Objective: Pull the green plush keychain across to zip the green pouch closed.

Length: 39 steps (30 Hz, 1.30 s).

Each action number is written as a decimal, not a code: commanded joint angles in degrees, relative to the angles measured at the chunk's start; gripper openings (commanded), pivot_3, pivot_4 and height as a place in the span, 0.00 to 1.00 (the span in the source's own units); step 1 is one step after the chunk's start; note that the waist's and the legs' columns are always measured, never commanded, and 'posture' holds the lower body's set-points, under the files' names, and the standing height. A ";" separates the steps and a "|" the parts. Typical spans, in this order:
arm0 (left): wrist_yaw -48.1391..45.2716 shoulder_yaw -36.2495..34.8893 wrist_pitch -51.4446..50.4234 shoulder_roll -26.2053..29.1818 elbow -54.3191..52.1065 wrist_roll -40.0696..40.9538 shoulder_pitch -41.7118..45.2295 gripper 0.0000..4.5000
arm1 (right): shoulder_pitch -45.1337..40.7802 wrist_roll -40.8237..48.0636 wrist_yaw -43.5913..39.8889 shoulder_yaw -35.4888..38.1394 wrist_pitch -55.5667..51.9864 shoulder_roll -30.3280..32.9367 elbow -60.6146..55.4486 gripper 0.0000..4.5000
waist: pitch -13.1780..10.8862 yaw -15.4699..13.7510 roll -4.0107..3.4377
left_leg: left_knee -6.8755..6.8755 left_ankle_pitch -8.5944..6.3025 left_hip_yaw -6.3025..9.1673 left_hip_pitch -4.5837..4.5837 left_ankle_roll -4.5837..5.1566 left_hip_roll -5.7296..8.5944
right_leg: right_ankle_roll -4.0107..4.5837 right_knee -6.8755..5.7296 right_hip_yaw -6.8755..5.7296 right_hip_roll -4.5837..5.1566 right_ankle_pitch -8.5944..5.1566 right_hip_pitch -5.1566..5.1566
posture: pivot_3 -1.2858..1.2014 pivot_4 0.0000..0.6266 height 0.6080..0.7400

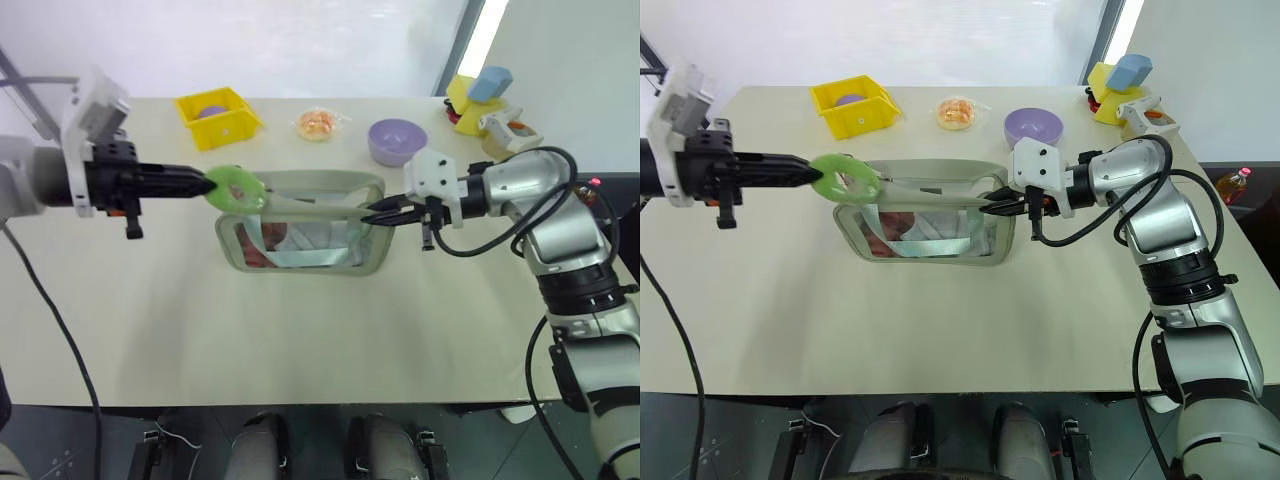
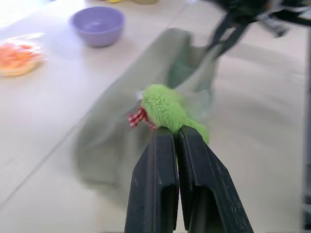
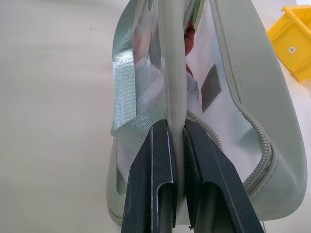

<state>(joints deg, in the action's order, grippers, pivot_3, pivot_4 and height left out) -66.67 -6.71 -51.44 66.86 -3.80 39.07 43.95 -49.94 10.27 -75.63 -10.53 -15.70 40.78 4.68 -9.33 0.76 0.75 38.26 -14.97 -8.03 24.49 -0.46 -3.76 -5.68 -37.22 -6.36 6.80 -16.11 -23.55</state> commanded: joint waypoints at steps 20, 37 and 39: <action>-1.17 3.47 14.05 -3.19 12.36 -15.61 0.20 0.97 | -0.88 0.24 -0.29 0.29 0.40 0.42 -1.55 0.00 | 0.00 0.07 0.00 | 0.00 0.00 -0.02 0.00 0.00 -0.01 | 0.00 -0.01 0.00 0.00 0.00 -0.01 | 0.52 0.24 0.99; -0.03 2.07 9.67 -6.02 -0.11 -11.83 -6.02 0.97 | -2.36 -0.46 -0.21 -0.33 1.91 -1.22 0.80 0.00 | 0.00 0.31 0.00 | -0.02 0.00 -0.02 -0.01 0.00 -0.03 | 0.00 -0.02 0.01 0.00 0.00 -0.02 | 0.52 0.24 0.99; 0.99 3.21 11.84 -6.58 1.72 -14.10 -6.16 0.97 | -2.40 -0.48 -0.15 -0.34 1.92 -1.33 0.80 0.00 | 0.00 0.27 0.00 | -0.02 0.00 -0.02 -0.02 0.00 -0.03 | 0.00 -0.04 0.01 -0.01 0.00 -0.03 | 0.52 0.24 0.99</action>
<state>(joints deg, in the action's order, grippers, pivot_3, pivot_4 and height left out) -66.78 -3.01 -41.78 60.02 -2.83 26.75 37.74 -50.78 9.71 -75.75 -10.94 -14.50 39.79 6.23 -9.33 1.03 0.75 38.25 -14.97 -8.05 24.46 -0.46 -3.79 -5.68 -37.26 -6.35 6.80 -16.11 -23.57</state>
